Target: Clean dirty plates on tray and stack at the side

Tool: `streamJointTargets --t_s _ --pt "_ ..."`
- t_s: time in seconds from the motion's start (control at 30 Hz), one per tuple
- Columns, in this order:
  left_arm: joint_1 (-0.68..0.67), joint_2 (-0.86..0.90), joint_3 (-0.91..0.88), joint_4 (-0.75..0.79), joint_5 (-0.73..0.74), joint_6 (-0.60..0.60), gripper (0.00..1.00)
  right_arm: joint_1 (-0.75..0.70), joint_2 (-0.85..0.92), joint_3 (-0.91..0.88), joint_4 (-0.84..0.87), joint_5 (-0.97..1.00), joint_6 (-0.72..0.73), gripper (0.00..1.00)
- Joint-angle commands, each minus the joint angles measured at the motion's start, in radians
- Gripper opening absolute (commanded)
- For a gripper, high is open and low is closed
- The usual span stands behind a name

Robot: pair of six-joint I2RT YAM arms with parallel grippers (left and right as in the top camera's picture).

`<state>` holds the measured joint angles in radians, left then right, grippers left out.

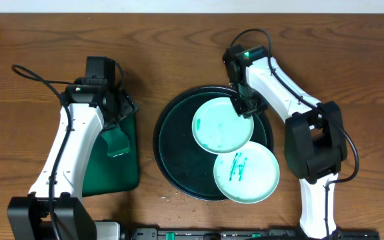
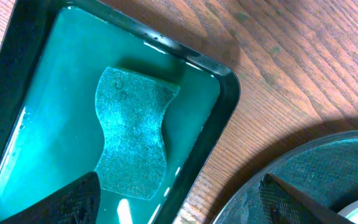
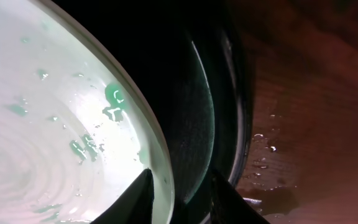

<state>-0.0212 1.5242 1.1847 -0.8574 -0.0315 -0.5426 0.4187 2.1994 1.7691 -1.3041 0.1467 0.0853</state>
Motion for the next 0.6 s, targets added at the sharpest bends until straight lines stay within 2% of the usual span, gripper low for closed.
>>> streamJointTargets --t_s 0.0,0.1,0.33,0.57 --pt "0.005 -0.002 0.014 -0.005 -0.002 0.006 0.82 -0.008 0.005 -0.007 0.008 -0.002 -0.015 0.25" --pt "0.005 -0.002 0.014 -0.005 -0.002 0.006 0.82 -0.008 0.005 -0.007 0.008 -0.002 -0.015 0.22" --pt "0.005 -0.002 0.014 -0.004 -0.002 0.006 0.82 -0.007 0.005 -0.007 0.011 -0.002 -0.011 0.02" --pt "0.005 -0.002 0.014 -0.004 -0.002 0.006 0.82 -0.007 0.005 -0.007 0.01 -0.002 -0.011 0.01"
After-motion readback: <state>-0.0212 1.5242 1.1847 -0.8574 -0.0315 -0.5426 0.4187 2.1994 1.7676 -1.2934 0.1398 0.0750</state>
